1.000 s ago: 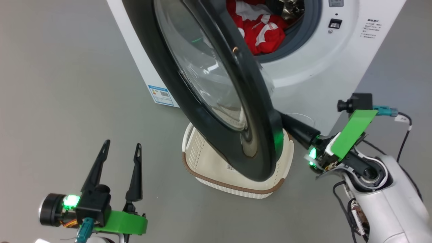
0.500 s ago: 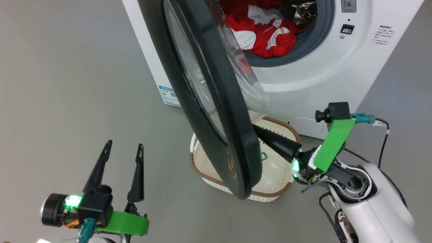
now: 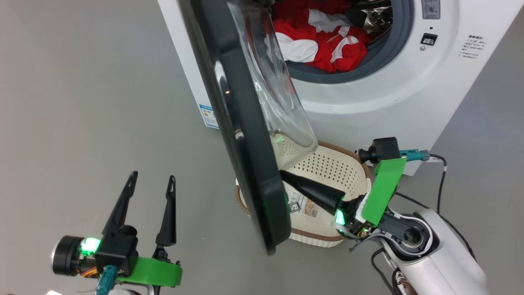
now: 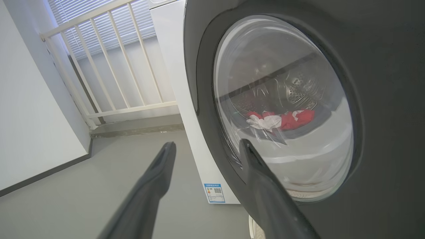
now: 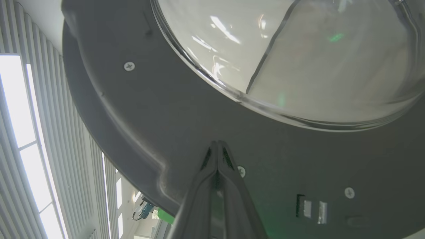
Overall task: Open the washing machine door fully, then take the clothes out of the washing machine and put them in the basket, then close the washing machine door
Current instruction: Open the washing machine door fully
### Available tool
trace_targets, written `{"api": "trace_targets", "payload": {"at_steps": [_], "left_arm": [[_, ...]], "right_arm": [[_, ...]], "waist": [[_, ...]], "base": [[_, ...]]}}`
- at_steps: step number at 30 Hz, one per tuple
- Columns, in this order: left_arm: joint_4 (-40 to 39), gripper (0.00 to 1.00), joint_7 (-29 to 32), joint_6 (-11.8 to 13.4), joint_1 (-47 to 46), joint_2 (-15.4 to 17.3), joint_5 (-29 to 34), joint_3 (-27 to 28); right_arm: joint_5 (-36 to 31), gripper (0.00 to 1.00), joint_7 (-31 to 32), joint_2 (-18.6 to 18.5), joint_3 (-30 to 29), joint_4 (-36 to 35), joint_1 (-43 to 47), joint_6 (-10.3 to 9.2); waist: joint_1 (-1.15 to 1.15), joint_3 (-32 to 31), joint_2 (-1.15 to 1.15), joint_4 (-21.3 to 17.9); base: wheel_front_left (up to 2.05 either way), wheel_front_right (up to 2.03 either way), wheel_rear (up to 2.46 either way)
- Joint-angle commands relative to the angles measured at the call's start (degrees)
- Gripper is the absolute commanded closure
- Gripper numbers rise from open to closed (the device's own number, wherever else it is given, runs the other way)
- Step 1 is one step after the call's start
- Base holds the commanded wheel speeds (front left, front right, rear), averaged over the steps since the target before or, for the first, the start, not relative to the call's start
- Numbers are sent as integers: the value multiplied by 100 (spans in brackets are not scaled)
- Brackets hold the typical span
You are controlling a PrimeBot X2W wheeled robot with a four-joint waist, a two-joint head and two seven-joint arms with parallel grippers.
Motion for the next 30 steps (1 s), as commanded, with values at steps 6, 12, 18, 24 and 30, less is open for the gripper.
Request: {"api": "trace_targets", "payload": {"at_steps": [6,12,18,24,30], "left_arm": [[-135,0,-46,-4,-59,54,-55,170],[-131,0,-46,-5,-75,34,-60,149],[-132,0,-46,-7,-64,28,-58,152],[-135,0,-46,-20,-41,32,-65,168],[-134,0,-46,-39,-6,45,-75,185]], "right_arm": [[132,100,-22,178,347,-157,0,10],[246,100,-129,198,536,-131,-60,10],[358,100,-266,168,695,-138,-101,10],[374,100,-501,48,818,-221,-103,10],[-176,85,-1190,-167,816,-427,-65,10]], "waist": [[0,43,0,89],[0,52,0,173],[0,54,0,188],[0,41,0,149],[0,-1,0,101]], "base": [[0,0,0],[0,0,0],[0,0,0],[0,0,0],[0,0,0]]}}
